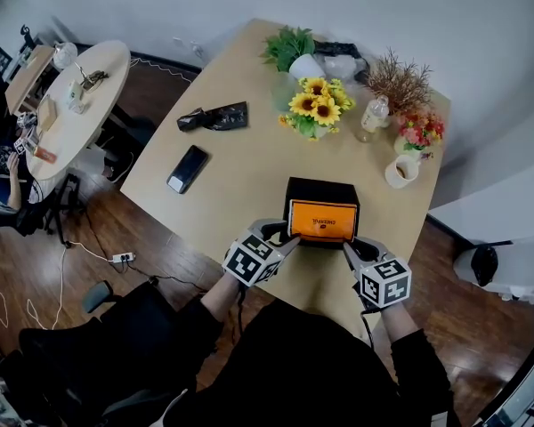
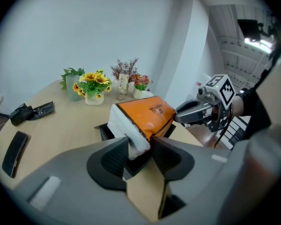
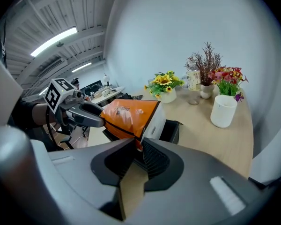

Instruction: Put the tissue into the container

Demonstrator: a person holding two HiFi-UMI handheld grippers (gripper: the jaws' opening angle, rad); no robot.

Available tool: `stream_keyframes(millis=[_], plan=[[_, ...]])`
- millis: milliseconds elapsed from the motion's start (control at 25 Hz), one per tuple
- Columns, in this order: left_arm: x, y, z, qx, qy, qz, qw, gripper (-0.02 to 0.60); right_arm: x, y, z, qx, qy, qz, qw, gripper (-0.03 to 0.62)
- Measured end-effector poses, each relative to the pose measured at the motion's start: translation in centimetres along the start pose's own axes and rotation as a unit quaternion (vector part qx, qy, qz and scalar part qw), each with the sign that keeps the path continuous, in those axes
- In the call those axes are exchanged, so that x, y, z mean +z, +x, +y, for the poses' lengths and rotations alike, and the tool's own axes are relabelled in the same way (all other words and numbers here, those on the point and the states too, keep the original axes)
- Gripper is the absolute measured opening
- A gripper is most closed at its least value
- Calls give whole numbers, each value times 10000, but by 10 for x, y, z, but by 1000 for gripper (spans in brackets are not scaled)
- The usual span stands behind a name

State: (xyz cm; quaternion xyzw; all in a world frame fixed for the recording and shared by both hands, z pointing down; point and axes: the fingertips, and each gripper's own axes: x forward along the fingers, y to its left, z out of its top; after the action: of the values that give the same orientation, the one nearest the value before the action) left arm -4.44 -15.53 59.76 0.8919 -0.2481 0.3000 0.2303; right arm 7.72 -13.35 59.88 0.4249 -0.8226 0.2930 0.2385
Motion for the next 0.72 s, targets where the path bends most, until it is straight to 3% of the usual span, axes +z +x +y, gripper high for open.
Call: stream_keyframes(millis=[720], plan=[[-20,18,5,125,174,678,9975,137,-20,12,-5,-88,-188,506,9985,52]])
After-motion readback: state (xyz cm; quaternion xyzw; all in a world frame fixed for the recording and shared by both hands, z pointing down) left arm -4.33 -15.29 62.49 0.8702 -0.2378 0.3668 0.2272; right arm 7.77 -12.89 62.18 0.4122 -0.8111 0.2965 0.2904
